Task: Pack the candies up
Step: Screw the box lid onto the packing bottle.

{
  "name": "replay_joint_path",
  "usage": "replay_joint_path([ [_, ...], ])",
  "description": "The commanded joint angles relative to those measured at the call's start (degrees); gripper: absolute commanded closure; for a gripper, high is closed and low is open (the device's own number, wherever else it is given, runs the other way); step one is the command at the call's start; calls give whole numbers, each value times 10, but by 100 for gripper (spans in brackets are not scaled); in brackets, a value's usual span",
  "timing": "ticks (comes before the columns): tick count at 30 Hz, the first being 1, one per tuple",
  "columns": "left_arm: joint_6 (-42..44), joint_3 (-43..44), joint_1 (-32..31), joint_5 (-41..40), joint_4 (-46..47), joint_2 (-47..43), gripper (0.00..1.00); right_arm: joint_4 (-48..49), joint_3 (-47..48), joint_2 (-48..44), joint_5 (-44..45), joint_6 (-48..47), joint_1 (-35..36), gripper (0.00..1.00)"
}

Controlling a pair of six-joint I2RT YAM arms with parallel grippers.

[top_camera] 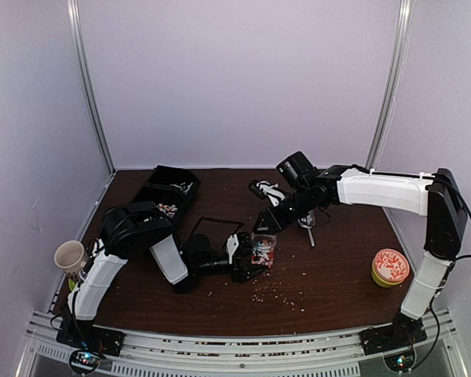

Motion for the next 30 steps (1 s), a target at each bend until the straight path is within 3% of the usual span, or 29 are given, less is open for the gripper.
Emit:
replay_joint_path([
  [1,-1,-4,4,6,8,15,33,9,-19,-2,-23,11,-3,61],
  [7,-1,-7,4,-6,8,14,34,18,-47,-38,-16,31,-5,62],
  [30,-9,-15,10,-19,24,14,40,58,-154,-101,-38,85,-30,91],
])
